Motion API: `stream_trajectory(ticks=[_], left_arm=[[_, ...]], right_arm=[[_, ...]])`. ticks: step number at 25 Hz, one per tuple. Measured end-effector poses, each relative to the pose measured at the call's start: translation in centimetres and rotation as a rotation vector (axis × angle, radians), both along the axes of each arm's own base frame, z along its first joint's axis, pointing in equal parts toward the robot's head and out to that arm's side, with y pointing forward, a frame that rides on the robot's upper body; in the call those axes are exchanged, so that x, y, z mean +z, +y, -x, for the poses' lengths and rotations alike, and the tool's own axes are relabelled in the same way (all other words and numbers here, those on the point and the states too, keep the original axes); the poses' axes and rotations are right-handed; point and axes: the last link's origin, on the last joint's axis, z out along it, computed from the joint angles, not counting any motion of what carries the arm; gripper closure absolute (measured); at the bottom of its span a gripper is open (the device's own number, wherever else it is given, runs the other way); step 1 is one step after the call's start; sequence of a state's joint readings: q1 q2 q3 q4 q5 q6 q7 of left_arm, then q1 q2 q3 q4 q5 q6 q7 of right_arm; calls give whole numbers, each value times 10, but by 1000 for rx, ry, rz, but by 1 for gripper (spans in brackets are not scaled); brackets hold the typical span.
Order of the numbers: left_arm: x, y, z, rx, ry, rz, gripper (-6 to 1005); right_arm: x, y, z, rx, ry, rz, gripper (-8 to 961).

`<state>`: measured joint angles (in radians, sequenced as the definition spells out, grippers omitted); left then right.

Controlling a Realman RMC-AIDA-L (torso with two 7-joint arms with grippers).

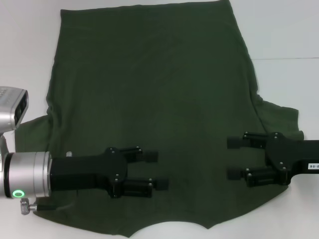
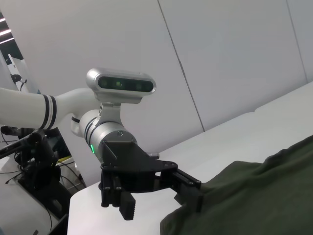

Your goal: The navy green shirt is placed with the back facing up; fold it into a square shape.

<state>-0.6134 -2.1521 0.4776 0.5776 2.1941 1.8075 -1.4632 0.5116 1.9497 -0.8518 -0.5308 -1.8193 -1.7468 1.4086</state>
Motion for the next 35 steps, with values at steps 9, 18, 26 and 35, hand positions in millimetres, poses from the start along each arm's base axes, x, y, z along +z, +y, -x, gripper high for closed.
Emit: stream_trajectory(ticks=[9, 18, 26, 35], left_arm=[[6, 1, 1, 6, -14, -21, 102], [7, 3, 1, 3, -9, -25, 102], [7, 4, 1, 8, -11, -31, 102], [32, 15, 12, 147, -48, -67, 102]], right_arm=[[1, 3, 3, 3, 6, -6, 7], [0, 5, 4, 0, 2, -12, 7], [-1, 5, 4, -2, 4, -12, 6], [2, 6, 2, -11, 16, -35, 6]])
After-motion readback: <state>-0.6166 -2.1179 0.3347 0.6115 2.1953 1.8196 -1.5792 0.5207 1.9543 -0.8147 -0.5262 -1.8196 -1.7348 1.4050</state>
